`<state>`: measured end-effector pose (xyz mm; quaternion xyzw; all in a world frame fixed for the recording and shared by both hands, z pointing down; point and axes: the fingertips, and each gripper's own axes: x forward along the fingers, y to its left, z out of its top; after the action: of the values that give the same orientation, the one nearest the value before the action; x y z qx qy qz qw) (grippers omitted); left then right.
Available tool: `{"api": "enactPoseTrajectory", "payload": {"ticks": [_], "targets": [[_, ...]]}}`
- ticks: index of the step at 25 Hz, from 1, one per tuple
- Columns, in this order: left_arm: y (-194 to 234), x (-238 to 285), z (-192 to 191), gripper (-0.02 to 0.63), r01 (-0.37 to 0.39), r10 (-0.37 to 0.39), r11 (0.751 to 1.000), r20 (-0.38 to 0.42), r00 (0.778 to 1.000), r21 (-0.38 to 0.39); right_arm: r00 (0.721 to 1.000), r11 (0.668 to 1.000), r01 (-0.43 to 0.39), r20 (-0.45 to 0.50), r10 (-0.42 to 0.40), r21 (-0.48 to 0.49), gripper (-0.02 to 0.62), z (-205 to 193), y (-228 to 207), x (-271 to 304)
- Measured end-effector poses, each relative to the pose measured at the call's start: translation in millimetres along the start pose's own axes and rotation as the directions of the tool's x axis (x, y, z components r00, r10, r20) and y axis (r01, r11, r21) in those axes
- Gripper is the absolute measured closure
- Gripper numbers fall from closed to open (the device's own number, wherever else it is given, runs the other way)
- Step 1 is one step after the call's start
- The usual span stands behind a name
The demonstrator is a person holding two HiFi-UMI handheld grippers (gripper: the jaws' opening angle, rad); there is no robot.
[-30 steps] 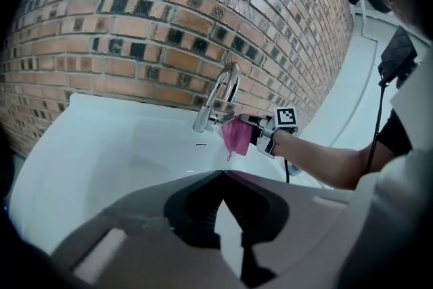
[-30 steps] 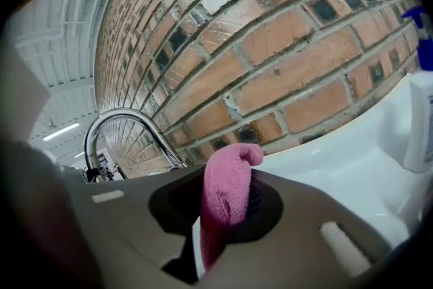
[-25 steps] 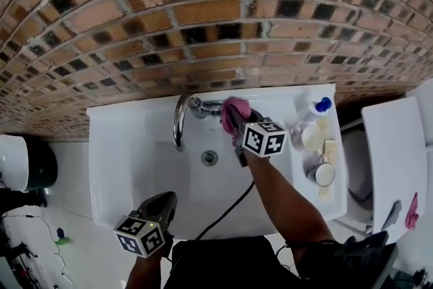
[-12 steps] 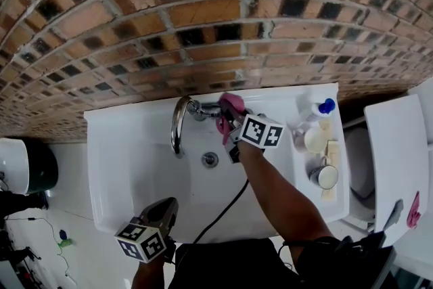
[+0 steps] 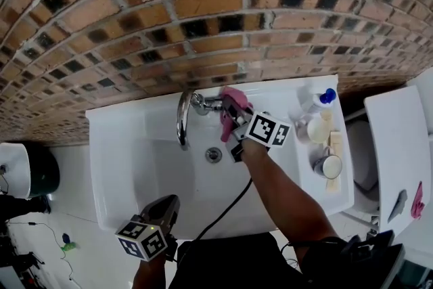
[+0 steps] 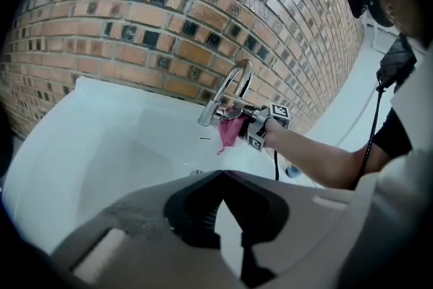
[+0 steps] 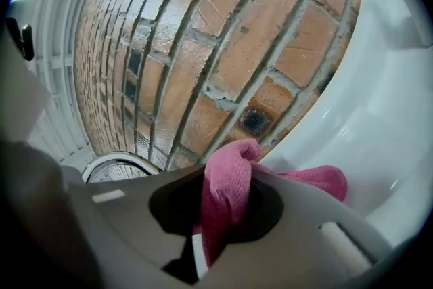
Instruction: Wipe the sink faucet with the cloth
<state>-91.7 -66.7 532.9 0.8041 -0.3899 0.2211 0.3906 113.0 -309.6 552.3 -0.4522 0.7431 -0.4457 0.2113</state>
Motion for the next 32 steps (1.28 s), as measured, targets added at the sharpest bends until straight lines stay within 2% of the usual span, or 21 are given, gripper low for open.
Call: {"api": "enactPoseTrajectory", "payload": {"ticks": [5, 9, 19, 25, 29, 32], "targets": [[3, -5, -4, 0.601, 0.030, -0.030, 0.999, 0.002, 1.000, -0.011, 1.000, 1.000, -0.007, 0.028, 0.008, -0.011, 0.552, 2, 13, -9], [6, -9, -6, 0.601, 0.029, -0.029, 0.999, -0.011, 1.000, 0.037, 0.999, 0.999, -0.012, 0.041, 0.014, -0.051, 0.551, 1, 29, -17], [3, -6, -1, 0.601, 0.086, -0.083, 0.992, -0.030, 0.996, 0.091, 0.999, 0.983, -0.028, 0.017, 0.032, -0.182, 0.551, -3, 60, -32], [3, -4, 2, 0.601, 0.099, -0.097, 0.991, -0.027, 0.995, 0.091, 0.994, 0.969, -0.103, -0.051, 0.094, -0.226, 0.551, -25, 89, -47], [5, -3, -2, 0.601, 0.093, -0.091, 0.993, -0.026, 0.995, 0.073, 0.983, 0.971, -0.146, -0.139, 0.120, -0.191, 0.551, -64, 96, -57], [7, -3, -7, 0.601, 0.081, -0.080, 0.995, -0.029, 0.996, 0.056, 0.977, 0.979, -0.132, -0.187, 0.102, -0.157, 0.551, -90, 85, -49]]}}
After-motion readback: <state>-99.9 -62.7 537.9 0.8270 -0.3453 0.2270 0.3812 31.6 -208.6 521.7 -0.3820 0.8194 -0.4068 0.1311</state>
